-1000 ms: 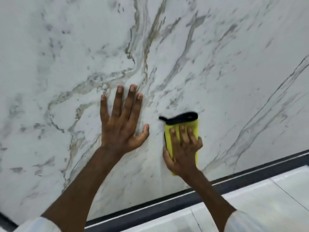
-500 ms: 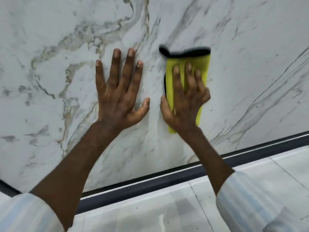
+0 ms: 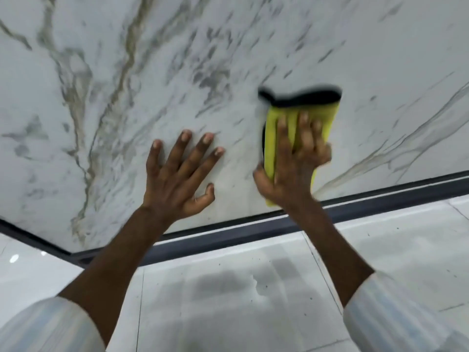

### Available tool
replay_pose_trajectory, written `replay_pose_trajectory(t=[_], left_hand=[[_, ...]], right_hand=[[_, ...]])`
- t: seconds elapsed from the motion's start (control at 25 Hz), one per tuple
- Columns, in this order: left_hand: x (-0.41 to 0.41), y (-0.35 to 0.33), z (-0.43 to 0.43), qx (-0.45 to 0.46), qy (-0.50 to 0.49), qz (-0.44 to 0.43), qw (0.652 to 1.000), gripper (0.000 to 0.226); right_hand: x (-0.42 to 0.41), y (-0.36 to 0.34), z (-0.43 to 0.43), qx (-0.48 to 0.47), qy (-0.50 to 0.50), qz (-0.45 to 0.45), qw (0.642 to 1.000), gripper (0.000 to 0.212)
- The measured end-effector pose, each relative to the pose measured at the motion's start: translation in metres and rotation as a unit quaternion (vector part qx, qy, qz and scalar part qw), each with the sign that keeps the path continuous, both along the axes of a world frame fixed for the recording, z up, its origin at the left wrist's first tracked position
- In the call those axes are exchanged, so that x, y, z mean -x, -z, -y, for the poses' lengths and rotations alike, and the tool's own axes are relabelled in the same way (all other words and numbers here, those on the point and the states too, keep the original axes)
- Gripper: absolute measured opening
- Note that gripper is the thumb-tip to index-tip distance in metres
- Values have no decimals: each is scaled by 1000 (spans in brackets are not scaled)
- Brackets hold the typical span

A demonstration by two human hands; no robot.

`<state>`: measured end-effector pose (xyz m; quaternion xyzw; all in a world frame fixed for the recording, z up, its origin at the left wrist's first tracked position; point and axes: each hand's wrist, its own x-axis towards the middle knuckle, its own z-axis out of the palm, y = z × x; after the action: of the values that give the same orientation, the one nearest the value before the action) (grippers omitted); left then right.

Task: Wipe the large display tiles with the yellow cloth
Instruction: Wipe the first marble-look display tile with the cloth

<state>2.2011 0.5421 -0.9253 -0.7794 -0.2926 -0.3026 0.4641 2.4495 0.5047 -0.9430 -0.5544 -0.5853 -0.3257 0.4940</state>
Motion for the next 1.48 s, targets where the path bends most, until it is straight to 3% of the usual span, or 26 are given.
replay_pose_trajectory(t=[0.12, 0.28, 0.36, 0.44, 0.56, 0.64, 0.72, 0.8, 0.92, 1.0, 1.12, 1.2, 1.32, 1.4, 1.48], left_hand=[[-1, 3, -4, -7, 14, 20, 1000, 79], [-2, 4, -7, -23, 10, 25, 999, 80], [-1, 4, -7, -27, 5, 19, 999, 81], [-1, 0, -6, -25, 7, 14, 1000, 81], [2, -8, 7, 23, 31, 7, 999, 77], [17, -19, 19, 69, 61, 7, 996, 72], [44, -33, 28, 78, 62, 62, 993, 70], [72, -42, 25, 58, 6, 114, 992, 72], [98, -35, 7, 34, -62, 89, 994, 73], [98, -24, -1, 13, -62, 79, 995, 74], [95, -22, -5, 4, -46, 90, 995, 73], [94, -25, -4, 13, -33, 98, 995, 72], [96, -24, -2, 22, -25, 87, 996, 75], [94, -21, -4, 18, -26, 89, 996, 77], [94, -17, -7, 7, -16, 97, 995, 78]], right_hand=[[14, -25, -15, -62, 41, -46, 996, 79], [23, 126, 4, 65, 57, 33, 996, 90], [27, 168, 17, 121, 53, 11, 991, 96], [38, 149, 18, 106, 32, -29, 993, 99], [46, 62, 8, 42, 4, -72, 997, 96], [55, 4, 2, 21, 5, -61, 998, 97], [68, -20, -4, 6, 17, -45, 999, 94], [80, 7, -7, 8, 36, -7, 999, 89], [97, 111, 6, 73, 58, 66, 993, 92], [104, 159, 18, 130, 74, 59, 987, 92], [114, 136, 18, 131, 38, 25, 990, 99], [120, 71, 10, 81, 4, 13, 997, 101], [128, -10, -5, 28, 13, -40, 999, 87], [131, 8, -8, 21, 37, -24, 999, 85], [132, 80, -1, 60, 54, 22, 997, 93]])
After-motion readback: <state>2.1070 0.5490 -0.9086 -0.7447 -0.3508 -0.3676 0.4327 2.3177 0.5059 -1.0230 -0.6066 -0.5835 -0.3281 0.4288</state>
